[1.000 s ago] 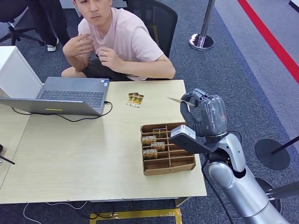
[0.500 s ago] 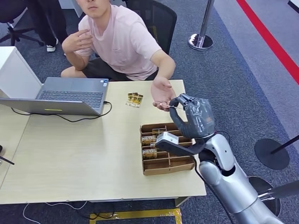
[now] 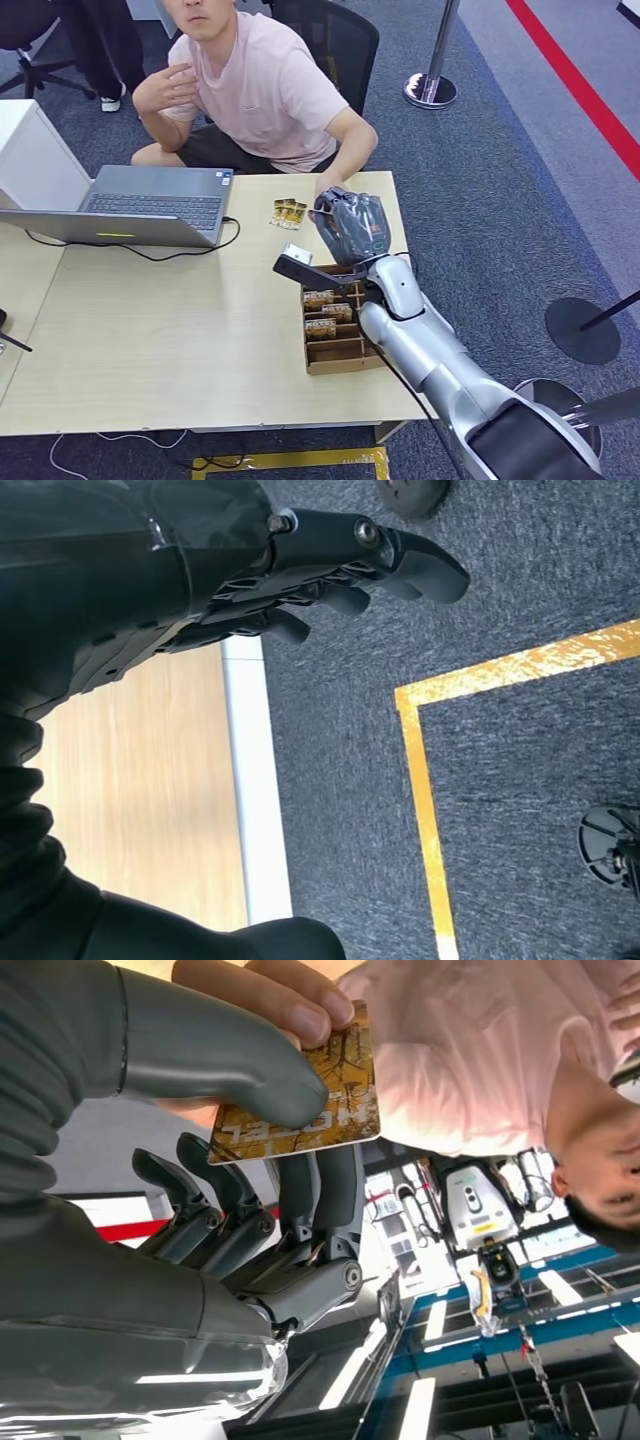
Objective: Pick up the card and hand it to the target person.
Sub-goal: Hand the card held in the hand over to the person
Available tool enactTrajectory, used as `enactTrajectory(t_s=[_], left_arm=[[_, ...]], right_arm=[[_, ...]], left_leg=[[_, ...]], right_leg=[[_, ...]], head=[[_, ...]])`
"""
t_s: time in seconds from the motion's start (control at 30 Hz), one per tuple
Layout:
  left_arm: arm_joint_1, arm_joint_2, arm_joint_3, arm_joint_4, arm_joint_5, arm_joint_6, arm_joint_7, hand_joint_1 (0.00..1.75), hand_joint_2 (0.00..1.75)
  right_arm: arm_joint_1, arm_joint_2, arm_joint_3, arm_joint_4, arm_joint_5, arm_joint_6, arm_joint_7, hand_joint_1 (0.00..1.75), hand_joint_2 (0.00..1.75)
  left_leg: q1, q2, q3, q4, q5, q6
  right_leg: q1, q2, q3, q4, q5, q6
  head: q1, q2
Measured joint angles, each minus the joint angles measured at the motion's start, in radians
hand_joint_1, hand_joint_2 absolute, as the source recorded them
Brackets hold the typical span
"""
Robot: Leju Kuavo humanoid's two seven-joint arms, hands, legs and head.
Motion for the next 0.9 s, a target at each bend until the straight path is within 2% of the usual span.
enactTrajectory(t_s=[0.17, 0.3, 0.43, 0.9], left_arm=[[0.0, 0.0, 0.0, 0.0, 0.0, 0.0, -0.006, 0.0, 1.75], [0.0, 0.001, -0.002, 0.0, -0.006, 0.0, -0.009, 0.0, 1.75], [0.0, 0.002, -0.002, 0.0, -0.001, 0.006, -0.01, 0.0, 0.0], [0.0, 0.007, -0.001, 0.0, 0.007, 0.015, -0.002, 0.0, 0.0]], right_arm=[[-0.02, 0.019, 0.003, 0.082, -0.01, -0.017, -0.01, 1.61, 1.75], [-0.035, 0.028, 0.003, 0.125, -0.02, -0.02, -0.02, 0.0, 1.75], [-0.046, 0.034, 0.003, 0.153, -0.031, -0.023, -0.025, 0.0, 1.75], [-0.071, 0.034, 0.002, 0.197, -0.08, -0.033, -0.021, 0.0, 1.75]], left_leg=[[0.0, 0.0, 0.0, 0.0, 0.0, 0.0], [0.0, 0.0, 0.0, 0.0, 0.0, 0.0], [0.0, 0.0, 0.0, 0.0, 0.0, 0.0], [0.0, 0.0, 0.0, 0.0, 0.0, 0.0]], right_leg=[[0.0, 0.0, 0.0, 0.0, 0.0, 0.0], [0.0, 0.0, 0.0, 0.0, 0.0, 0.0], [0.0, 0.0, 0.0, 0.0, 0.0, 0.0], [0.0, 0.0, 0.0, 0.0, 0.0, 0.0]], head=[[0.0, 0.0], [0.0, 0.0], [0.0, 0.0], [0.0, 0.0]])
